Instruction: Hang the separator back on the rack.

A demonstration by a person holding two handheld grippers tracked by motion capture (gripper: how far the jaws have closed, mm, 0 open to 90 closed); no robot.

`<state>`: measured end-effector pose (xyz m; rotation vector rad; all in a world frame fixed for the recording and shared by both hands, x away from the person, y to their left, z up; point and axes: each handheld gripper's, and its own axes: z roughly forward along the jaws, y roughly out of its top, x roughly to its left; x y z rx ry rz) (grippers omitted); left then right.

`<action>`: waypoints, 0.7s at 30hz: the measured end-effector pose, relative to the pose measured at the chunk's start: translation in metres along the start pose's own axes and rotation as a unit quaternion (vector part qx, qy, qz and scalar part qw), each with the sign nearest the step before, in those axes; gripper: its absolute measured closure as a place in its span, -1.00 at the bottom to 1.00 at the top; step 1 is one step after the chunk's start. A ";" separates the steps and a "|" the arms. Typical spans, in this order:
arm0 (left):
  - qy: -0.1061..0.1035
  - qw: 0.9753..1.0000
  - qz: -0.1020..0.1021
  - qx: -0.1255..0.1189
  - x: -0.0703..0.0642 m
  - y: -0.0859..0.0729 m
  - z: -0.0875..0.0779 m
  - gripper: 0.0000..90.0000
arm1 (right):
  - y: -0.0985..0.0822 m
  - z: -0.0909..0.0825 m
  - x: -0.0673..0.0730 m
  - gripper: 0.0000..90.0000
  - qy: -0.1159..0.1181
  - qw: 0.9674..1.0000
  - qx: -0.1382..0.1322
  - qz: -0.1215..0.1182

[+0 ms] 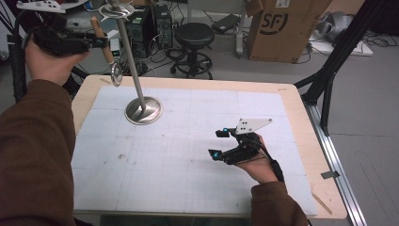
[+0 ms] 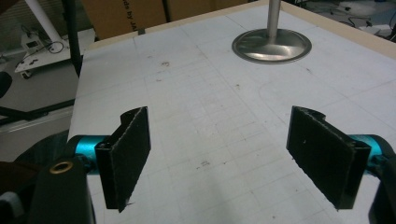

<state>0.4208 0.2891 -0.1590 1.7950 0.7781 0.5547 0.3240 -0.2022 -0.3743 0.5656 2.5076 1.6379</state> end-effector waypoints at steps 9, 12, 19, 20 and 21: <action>0.008 1.000 0.007 0.006 -0.005 0.006 0.003 0.57 | 0.000 -0.001 -0.001 -0.53 0.001 1.000 -0.004 0.000; 0.012 1.000 0.007 0.007 -0.007 0.009 0.004 0.57 | 0.000 -0.001 0.000 -0.53 0.002 1.000 -0.004 0.001; 0.024 1.000 0.001 0.012 -0.008 0.011 0.010 0.57 | 0.000 -0.002 -0.001 -0.53 0.003 1.000 -0.006 0.001; 0.025 1.000 0.000 0.014 -0.008 0.010 0.010 0.57 | 0.000 -0.003 -0.001 -0.53 0.002 1.000 -0.006 0.001; 0.025 1.000 -0.001 0.015 -0.008 0.010 0.011 0.57 | 0.000 -0.003 -0.001 -0.53 0.002 1.000 -0.005 0.002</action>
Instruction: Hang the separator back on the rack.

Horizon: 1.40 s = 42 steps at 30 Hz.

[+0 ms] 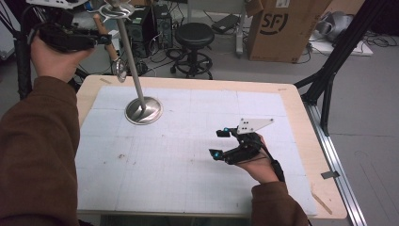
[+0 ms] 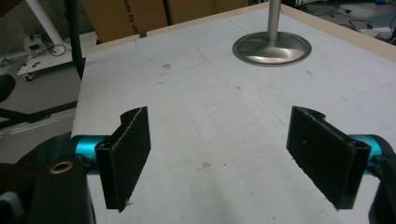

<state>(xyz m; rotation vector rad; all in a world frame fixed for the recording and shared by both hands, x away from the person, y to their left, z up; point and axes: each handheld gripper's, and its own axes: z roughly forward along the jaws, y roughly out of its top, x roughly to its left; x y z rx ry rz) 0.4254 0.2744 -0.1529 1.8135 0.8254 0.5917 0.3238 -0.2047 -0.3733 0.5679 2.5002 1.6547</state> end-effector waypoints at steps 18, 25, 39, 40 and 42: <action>0.018 1.000 -0.021 0.001 0.022 -0.006 -0.014 0.57 | -0.001 0.003 -0.001 -0.53 0.003 1.000 0.002 0.001; 0.027 0.999 -0.028 0.005 0.039 -0.006 -0.016 0.57 | -0.001 0.002 -0.001 -0.53 0.002 1.000 0.001 0.002; 0.032 0.999 -0.024 0.021 0.051 0.002 -0.003 0.57 | -0.002 0.000 -0.003 -0.53 -0.006 1.000 0.002 0.009; 0.034 0.999 -0.024 0.023 0.051 0.002 -0.002 0.57 | -0.003 0.000 -0.003 -0.54 -0.006 1.000 0.002 0.009; 0.032 0.999 -0.025 0.020 0.052 0.002 -0.002 0.57 | -0.003 0.000 -0.003 -0.54 -0.007 1.000 0.003 0.010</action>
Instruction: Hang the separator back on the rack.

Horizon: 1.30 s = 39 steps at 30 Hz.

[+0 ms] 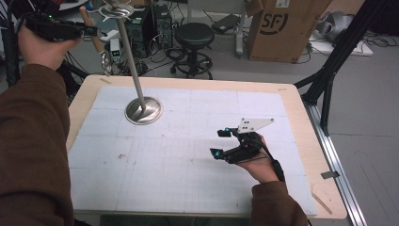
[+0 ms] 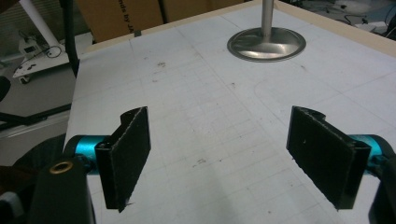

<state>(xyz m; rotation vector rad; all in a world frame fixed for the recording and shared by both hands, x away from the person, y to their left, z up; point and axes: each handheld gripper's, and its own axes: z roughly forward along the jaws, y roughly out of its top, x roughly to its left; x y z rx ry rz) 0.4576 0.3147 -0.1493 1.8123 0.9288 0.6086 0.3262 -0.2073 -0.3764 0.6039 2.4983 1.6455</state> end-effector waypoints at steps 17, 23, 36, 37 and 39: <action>0.009 1.000 0.007 0.012 -0.004 0.007 0.009 0.57 | -0.002 0.000 -0.002 -0.54 0.002 1.000 0.001 0.003; 0.016 1.000 0.013 0.023 -0.010 0.007 0.017 0.57 | -0.002 0.000 -0.002 -0.53 0.001 1.000 0.001 0.004; 0.011 1.000 0.003 0.006 -0.013 0.003 0.023 0.34 | -0.002 -0.001 -0.003 -0.53 0.000 1.000 -0.002 0.003; 0.007 1.000 0.002 0.007 -0.013 0.001 0.023 0.35 | -0.002 -0.001 -0.003 -0.53 0.001 1.000 -0.002 0.003; 0.004 1.000 -0.002 0.008 -0.013 -0.005 0.022 0.33 | -0.002 0.000 -0.003 -0.54 0.002 1.000 -0.001 0.003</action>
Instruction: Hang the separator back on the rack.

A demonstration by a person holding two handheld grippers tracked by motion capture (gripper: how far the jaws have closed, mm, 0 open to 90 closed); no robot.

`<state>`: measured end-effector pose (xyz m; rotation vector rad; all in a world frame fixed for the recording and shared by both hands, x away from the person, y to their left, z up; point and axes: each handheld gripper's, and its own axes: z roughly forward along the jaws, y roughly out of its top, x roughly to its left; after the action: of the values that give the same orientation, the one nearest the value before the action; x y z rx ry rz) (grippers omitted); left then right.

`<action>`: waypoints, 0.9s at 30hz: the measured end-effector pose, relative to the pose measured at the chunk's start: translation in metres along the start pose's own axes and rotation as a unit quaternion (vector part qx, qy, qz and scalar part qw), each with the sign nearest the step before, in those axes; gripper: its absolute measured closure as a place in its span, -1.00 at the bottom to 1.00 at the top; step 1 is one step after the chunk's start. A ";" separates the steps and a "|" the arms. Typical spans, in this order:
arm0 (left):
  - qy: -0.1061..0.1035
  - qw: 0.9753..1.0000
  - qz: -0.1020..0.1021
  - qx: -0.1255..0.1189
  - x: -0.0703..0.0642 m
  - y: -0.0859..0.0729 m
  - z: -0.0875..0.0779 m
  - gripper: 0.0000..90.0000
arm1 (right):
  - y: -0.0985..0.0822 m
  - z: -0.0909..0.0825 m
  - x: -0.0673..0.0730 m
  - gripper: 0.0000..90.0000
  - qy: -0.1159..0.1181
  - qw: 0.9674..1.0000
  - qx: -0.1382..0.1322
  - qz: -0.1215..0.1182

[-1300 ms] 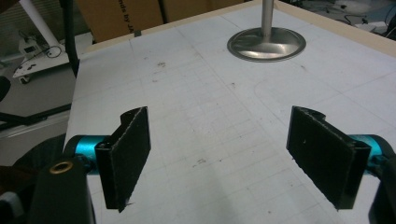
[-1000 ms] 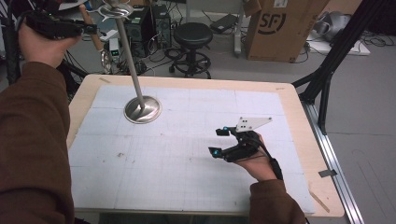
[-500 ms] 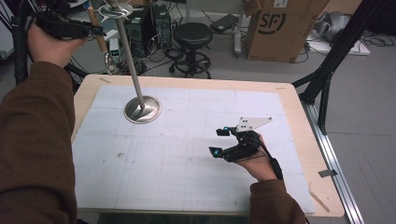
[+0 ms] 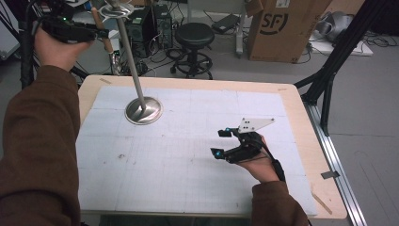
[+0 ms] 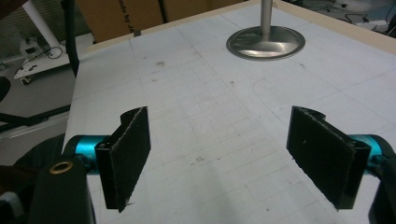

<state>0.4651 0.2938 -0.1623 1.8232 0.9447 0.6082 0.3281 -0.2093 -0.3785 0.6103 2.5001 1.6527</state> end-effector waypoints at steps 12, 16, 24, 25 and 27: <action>-0.010 1.000 -0.015 -0.011 0.003 -0.015 -0.019 0.13 | 0.000 0.000 0.001 -0.53 0.000 1.000 -0.001 0.000; -0.019 0.999 -0.011 -0.023 -0.002 -0.016 -0.026 0.11 | 0.001 0.001 0.001 -0.53 0.002 1.000 -0.001 -0.002; -0.033 0.999 -0.010 -0.022 -0.013 -0.022 -0.032 -0.04 | 0.001 -0.001 0.001 -0.53 0.005 1.000 -0.007 -0.002; -0.030 0.999 -0.006 -0.021 -0.015 -0.023 -0.033 -0.07 | 0.001 -0.001 0.001 -0.53 0.004 1.000 -0.007 -0.004; -0.036 0.999 -0.004 -0.022 -0.017 -0.025 -0.036 -0.11 | 0.002 -0.002 0.002 -0.53 0.004 1.000 -0.009 -0.004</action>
<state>0.4201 0.3048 -0.1704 1.7899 0.8846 0.5496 0.3263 -0.2102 -0.3757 0.5932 2.4863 1.6778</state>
